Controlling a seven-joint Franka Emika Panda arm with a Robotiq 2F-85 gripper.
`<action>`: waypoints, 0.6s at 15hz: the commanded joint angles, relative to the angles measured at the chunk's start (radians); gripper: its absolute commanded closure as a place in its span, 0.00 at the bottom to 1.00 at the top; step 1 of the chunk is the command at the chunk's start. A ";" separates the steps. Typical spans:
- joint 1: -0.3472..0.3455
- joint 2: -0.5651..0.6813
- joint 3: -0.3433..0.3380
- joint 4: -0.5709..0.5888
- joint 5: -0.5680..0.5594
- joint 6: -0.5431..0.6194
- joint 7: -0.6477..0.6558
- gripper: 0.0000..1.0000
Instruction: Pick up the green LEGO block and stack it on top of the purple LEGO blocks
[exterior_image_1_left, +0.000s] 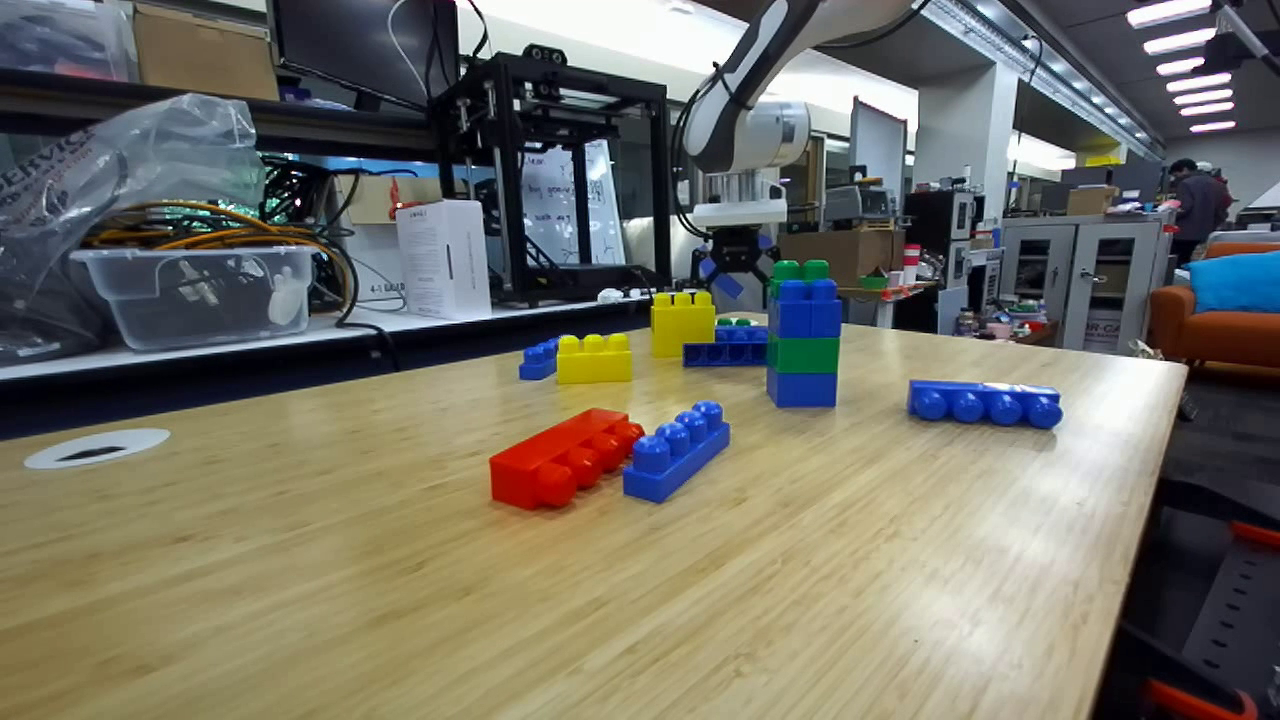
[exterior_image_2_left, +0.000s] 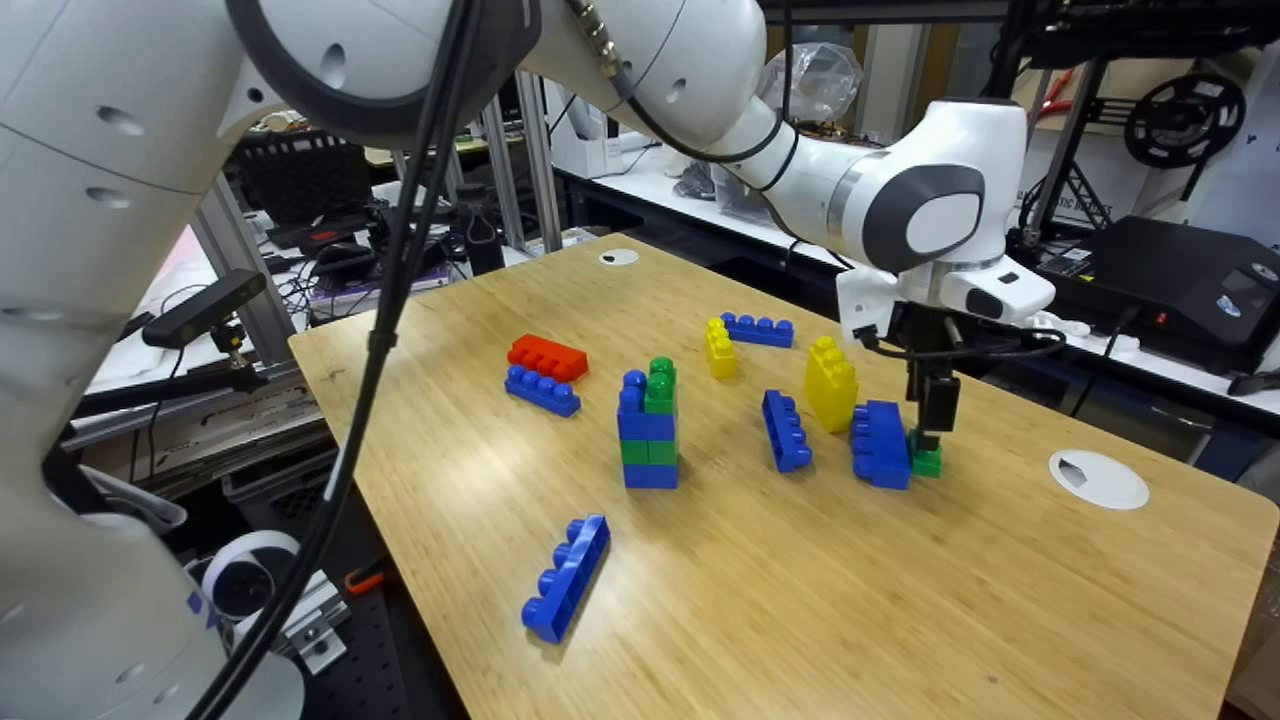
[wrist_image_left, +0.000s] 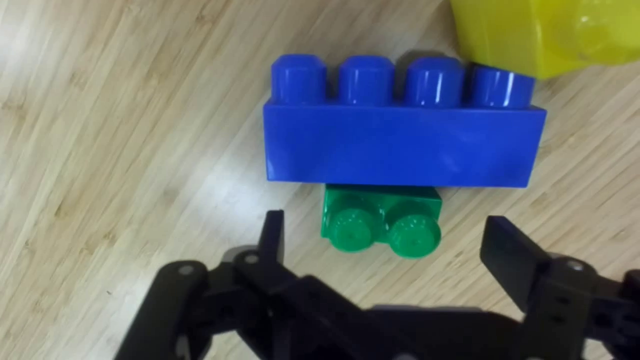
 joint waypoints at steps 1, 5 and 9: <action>0.006 0.029 -0.013 0.040 0.023 0.000 0.005 0.00; 0.003 0.045 -0.014 0.064 0.025 -0.004 0.004 0.00; -0.001 0.067 -0.017 0.081 0.027 -0.009 0.005 0.00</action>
